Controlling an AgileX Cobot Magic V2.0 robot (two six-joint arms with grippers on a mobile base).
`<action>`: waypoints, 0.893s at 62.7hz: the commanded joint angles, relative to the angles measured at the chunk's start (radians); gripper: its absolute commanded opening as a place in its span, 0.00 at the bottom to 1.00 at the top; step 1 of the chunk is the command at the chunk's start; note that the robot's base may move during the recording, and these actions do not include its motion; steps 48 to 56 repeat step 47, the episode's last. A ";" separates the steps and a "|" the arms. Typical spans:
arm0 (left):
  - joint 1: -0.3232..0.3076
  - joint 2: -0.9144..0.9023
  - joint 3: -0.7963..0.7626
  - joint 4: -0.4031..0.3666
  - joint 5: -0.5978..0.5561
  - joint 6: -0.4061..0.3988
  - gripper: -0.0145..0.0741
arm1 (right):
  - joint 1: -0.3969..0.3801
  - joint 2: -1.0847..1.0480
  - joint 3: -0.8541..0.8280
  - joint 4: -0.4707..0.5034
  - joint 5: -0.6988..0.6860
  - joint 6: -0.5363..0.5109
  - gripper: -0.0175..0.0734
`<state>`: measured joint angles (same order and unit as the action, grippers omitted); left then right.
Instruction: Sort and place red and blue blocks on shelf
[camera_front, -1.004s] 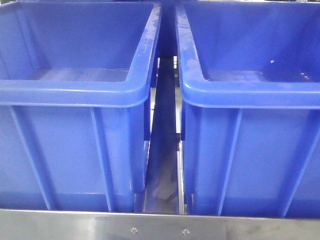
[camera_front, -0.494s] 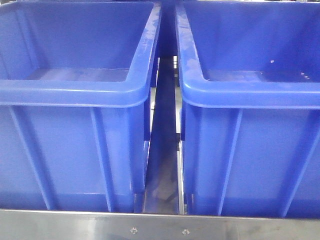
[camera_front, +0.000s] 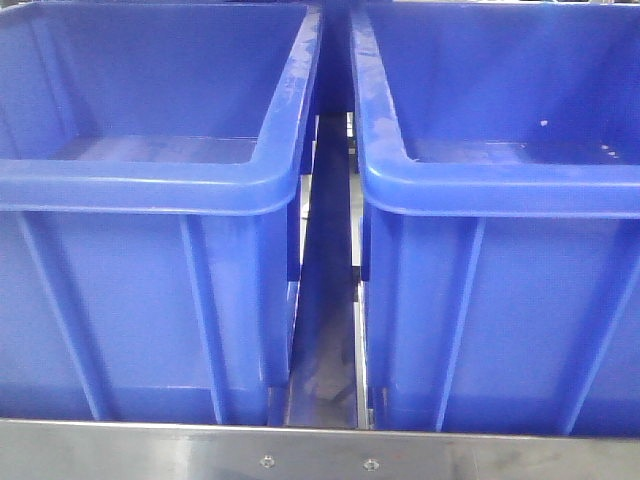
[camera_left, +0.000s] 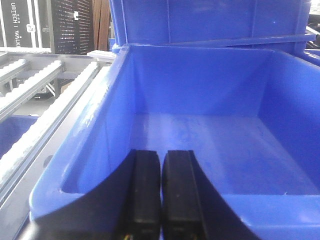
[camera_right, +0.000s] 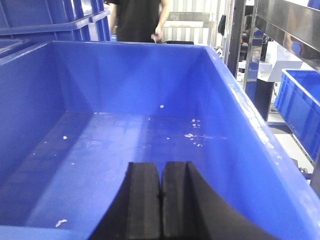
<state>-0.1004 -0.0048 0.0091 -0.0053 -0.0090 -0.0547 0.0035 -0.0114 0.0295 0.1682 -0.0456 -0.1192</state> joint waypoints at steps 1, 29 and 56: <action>-0.001 -0.021 0.043 -0.008 -0.075 0.000 0.31 | -0.001 -0.020 -0.023 -0.010 -0.083 -0.003 0.25; -0.001 -0.021 0.043 -0.008 -0.075 0.000 0.30 | -0.001 -0.020 -0.023 -0.010 -0.083 -0.003 0.25; -0.001 -0.021 0.043 -0.008 -0.075 0.000 0.30 | -0.001 -0.020 -0.023 -0.010 -0.083 -0.003 0.25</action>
